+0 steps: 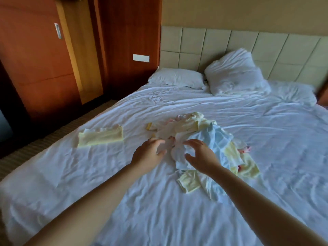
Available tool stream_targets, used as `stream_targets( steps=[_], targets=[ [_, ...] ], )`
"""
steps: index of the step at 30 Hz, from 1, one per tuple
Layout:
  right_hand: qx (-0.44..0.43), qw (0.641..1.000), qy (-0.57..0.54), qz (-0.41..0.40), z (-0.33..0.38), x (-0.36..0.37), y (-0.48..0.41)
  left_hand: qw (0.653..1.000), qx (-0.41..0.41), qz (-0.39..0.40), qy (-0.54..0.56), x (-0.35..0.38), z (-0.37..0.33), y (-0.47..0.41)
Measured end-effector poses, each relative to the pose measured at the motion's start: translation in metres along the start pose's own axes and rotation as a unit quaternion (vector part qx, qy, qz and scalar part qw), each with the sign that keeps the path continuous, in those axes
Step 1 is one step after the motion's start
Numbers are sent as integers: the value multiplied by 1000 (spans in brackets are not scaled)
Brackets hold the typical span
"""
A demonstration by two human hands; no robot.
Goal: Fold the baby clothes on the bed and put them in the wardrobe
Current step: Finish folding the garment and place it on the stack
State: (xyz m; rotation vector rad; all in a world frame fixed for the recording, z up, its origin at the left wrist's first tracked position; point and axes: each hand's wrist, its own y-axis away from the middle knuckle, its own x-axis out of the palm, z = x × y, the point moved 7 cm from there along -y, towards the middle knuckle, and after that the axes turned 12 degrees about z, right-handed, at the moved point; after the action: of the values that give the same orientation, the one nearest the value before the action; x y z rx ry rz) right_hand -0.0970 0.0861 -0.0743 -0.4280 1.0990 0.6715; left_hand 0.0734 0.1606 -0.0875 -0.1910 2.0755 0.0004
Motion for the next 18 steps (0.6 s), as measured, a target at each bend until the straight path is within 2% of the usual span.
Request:
stream_targets(
  steps=[3, 7, 12, 18],
  targets=[
    [50, 999, -1, -8, -45, -14, 14, 999, 33, 22, 6, 22, -34, -30],
    [119, 993, -13, 1, -103, -20, 3, 997, 37, 59, 12, 54, -59, -76],
    [186, 974, -122, -44, -153, -16, -34, 997, 18, 73, 27, 92, -56, -121],
    [202, 961, -152, -109, -176, -5, -57, 996, 58, 72, -5, 126, -47, -129]
  ],
)
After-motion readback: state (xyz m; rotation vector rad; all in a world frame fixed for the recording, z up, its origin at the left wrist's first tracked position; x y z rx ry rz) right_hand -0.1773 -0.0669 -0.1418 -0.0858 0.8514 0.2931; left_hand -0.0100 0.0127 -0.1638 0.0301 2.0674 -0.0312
